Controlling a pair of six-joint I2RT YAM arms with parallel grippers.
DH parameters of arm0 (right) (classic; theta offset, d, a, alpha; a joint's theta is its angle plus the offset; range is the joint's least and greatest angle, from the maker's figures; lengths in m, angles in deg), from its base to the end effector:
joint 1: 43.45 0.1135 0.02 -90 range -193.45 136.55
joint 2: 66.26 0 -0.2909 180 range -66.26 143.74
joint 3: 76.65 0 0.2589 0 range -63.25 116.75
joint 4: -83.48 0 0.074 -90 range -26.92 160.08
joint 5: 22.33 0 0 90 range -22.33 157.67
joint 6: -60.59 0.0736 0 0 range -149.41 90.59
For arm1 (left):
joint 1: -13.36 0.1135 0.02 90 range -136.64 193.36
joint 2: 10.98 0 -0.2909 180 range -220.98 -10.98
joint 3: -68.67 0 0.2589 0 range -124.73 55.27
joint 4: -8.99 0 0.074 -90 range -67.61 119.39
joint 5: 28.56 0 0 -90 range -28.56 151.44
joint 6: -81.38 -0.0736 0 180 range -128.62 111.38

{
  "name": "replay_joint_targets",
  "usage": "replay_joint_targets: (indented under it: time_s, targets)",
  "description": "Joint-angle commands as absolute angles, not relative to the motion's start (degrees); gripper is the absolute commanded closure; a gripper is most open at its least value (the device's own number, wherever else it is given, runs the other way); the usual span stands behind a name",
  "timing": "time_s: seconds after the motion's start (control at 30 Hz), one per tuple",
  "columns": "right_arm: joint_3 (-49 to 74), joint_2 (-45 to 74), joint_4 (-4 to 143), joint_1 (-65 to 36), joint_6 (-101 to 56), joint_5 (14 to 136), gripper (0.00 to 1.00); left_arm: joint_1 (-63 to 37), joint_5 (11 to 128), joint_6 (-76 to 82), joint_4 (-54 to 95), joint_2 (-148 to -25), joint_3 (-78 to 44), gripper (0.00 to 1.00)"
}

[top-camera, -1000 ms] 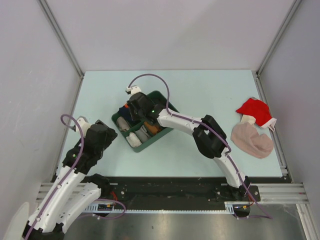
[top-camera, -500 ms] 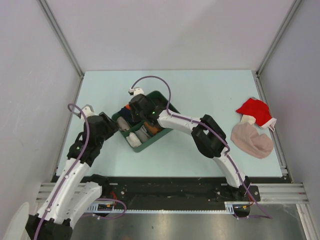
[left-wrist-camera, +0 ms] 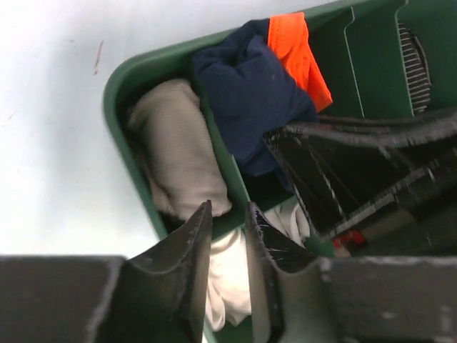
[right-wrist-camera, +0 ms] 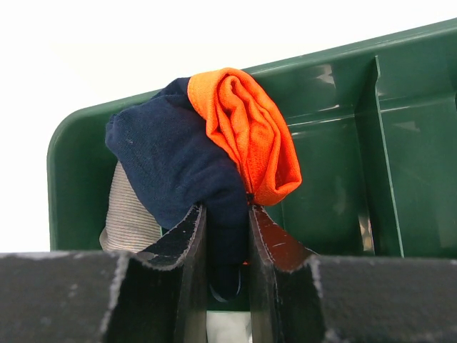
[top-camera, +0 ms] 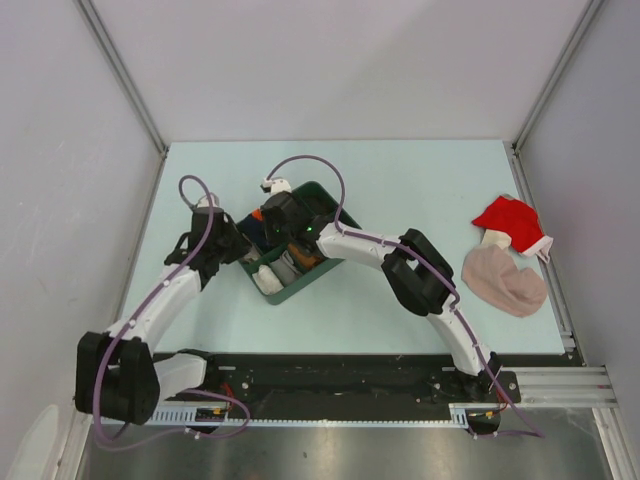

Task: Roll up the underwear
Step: Place the underwear in the storage box.

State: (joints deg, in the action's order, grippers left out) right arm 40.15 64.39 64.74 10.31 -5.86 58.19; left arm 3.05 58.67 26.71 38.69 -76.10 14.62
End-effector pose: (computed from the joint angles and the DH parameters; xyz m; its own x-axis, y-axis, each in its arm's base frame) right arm 0.3552 0.4642 0.1933 -0.5770 -0.1205 -0.8078 -0.5268 0.8107 0.2553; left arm 0.2598 -0.0436 0.2314 -0.6067 -0.4767 -0.6361 -0.2551 0.8747 -0.4122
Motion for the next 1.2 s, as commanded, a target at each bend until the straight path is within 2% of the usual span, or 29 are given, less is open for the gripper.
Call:
replay_joint_targets:
  time_s: [0.0, 0.67, 0.97, 1.17]
  targets:
    - [38.27, 64.08, 59.62, 10.08, -5.68, 59.14, 1.00, 3.42, 60.82, 24.25, 33.91, -80.49, 10.18, 0.73]
    - [35.90, 62.23, 59.97, 9.64, -5.76, 60.90, 1.00, 3.51, 57.39, 20.65, 32.94, -94.38, 1.30, 0.79]
    - [35.90, 62.41, 59.36, 9.90, -6.47, 65.46, 1.00, 3.51, 58.09, 20.12, 32.41, -99.04, -0.81, 0.81]
    - [35.90, 61.97, 59.10, 9.73, -7.34, 66.52, 0.84, 3.43, 58.53, 19.42, 32.77, -101.59, -1.69, 0.82]
